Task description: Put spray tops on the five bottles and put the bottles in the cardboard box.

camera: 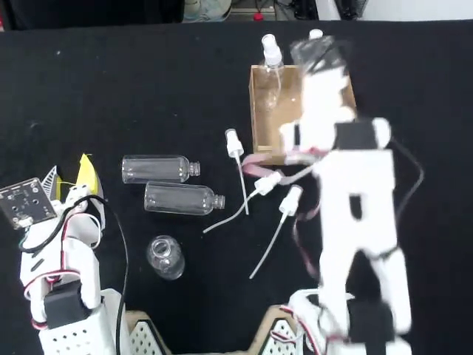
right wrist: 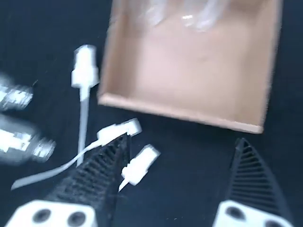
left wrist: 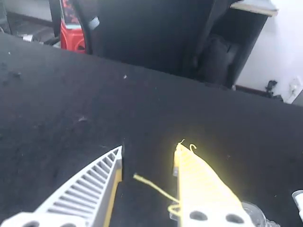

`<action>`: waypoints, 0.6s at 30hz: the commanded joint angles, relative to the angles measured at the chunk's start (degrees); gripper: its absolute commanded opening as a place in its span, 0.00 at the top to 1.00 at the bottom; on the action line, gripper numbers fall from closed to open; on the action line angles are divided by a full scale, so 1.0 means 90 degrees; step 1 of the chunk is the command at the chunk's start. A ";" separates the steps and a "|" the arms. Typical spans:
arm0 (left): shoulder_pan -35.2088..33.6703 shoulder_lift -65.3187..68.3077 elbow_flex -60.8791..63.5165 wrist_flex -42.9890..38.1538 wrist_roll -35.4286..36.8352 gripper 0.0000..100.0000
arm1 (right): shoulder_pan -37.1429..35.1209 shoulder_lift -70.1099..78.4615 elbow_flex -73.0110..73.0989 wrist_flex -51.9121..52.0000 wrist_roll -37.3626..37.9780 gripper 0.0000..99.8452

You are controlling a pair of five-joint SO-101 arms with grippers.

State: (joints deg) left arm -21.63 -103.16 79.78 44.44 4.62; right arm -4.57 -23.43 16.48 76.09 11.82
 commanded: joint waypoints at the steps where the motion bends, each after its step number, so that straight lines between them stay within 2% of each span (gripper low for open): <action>1: -0.0073 -0.0020 -0.0073 -0.0039 0.0078 0.82 | -0.0908 -0.1480 0.0913 0.0020 0.0166 0.69; 8: -0.0142 -0.0020 -0.0073 -0.0039 0.0078 0.82 | -0.3028 -0.3570 0.2994 -0.0645 0.0166 0.69; 11: -0.0464 -0.0020 -0.0093 -0.0039 0.0107 0.82 | -0.3722 -0.4274 0.3687 -0.0899 0.0166 0.69; 18: -0.1568 -0.0010 0.0151 -0.0674 0.1338 0.82 | -0.4786 -0.5602 0.4801 -0.0908 0.0166 0.69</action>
State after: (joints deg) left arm -30.86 -103.16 80.04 42.59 10.95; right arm -44.13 -68.79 57.63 69.67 12.97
